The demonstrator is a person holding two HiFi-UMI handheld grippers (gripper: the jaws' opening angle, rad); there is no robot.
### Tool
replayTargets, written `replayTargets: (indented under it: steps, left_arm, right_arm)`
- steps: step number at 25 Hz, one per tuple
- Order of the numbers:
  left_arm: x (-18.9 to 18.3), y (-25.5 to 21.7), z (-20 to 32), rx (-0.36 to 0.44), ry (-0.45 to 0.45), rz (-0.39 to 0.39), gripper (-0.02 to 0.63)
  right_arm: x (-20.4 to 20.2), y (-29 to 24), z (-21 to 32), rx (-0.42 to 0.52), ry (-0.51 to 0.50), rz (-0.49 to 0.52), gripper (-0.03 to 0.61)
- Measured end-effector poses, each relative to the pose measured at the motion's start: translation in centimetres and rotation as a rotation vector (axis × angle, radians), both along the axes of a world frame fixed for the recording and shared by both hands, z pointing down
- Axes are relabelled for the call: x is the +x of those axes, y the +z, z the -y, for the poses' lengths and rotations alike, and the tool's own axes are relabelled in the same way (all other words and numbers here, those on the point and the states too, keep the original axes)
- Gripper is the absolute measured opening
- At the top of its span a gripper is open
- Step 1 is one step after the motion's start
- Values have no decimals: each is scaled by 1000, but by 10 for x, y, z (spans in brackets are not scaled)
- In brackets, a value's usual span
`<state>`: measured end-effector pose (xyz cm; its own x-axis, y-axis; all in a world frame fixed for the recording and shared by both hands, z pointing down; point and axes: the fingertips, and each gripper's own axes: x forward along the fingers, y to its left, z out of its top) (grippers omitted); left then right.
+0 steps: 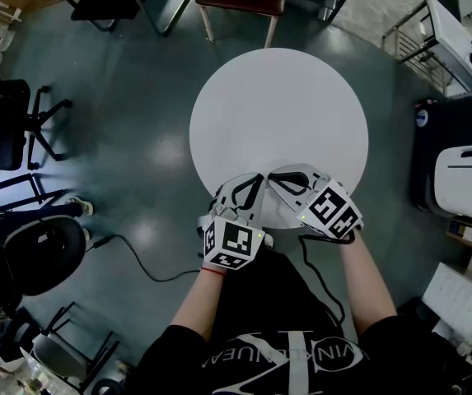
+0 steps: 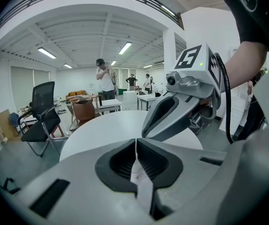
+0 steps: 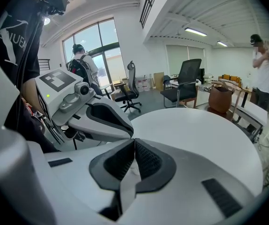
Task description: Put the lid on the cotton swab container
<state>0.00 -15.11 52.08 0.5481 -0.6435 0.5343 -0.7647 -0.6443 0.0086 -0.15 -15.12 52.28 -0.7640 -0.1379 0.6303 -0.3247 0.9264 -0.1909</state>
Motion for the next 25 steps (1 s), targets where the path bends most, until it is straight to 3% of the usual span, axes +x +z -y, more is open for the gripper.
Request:
replayTargets:
  steps: [8,13,20,25]
  left_arm:
    - [0,-1,1,-10,-19,-28,17]
    - [-1,-16,5,24,-48,-81,17]
    - [-1,-30,0,37,-59,-90,15]
    - [-1,-41,-15,39,-63,-120,9]
  right_arm:
    - [1,-2,0,22,31,3,6]
    - [-1,-13,3,19,99,63,6]
    - [5,-35,1,-8,227,134,5]
    - [6,-48,-14,2,253,156,5]
